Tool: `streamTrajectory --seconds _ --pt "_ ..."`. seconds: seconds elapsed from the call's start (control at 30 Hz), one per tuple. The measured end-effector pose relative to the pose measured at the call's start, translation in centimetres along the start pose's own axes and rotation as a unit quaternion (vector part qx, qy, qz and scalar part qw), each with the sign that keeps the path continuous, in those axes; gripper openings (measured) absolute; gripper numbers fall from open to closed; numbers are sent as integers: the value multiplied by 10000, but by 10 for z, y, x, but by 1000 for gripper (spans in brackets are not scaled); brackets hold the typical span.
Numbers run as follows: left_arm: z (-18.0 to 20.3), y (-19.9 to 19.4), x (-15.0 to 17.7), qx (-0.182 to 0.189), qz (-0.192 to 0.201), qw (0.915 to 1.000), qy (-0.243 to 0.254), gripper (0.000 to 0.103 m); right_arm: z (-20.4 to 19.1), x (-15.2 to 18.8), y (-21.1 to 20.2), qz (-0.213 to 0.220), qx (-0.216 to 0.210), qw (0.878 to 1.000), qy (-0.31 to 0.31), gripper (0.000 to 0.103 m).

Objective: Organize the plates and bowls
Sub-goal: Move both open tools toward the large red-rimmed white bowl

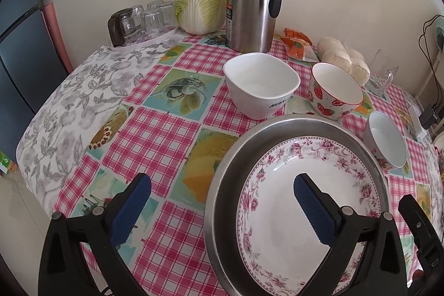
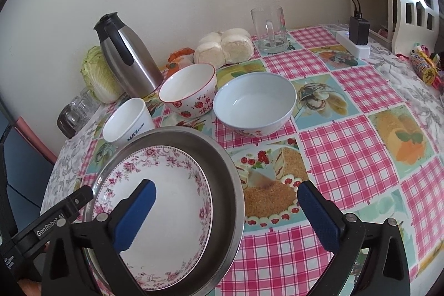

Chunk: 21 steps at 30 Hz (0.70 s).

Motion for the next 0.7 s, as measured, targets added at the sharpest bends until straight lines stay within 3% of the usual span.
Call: streamTrajectory --seconds 0.33,0.57,0.7 --pt "20 -6 -12 99 300 9991 289 102 4 -14 -9 404 55 9992 -35 103" --pt "34 -14 -27 124 808 9956 457 102 10 -21 -10 508 139 9986 -39 103" --pt "37 -11 -35 502 773 9954 254 102 10 -22 -6 438 110 9990 -32 103"
Point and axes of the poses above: each gripper's, at about its wrist camera, not at the fingertips, and y roughly the way its jaws point, z to its right, x to its underside, the point moved 8 cm from there along y, roughly the way its jaws point, and after that the axes turned 5 degrees about y, right-handed, at the moved point
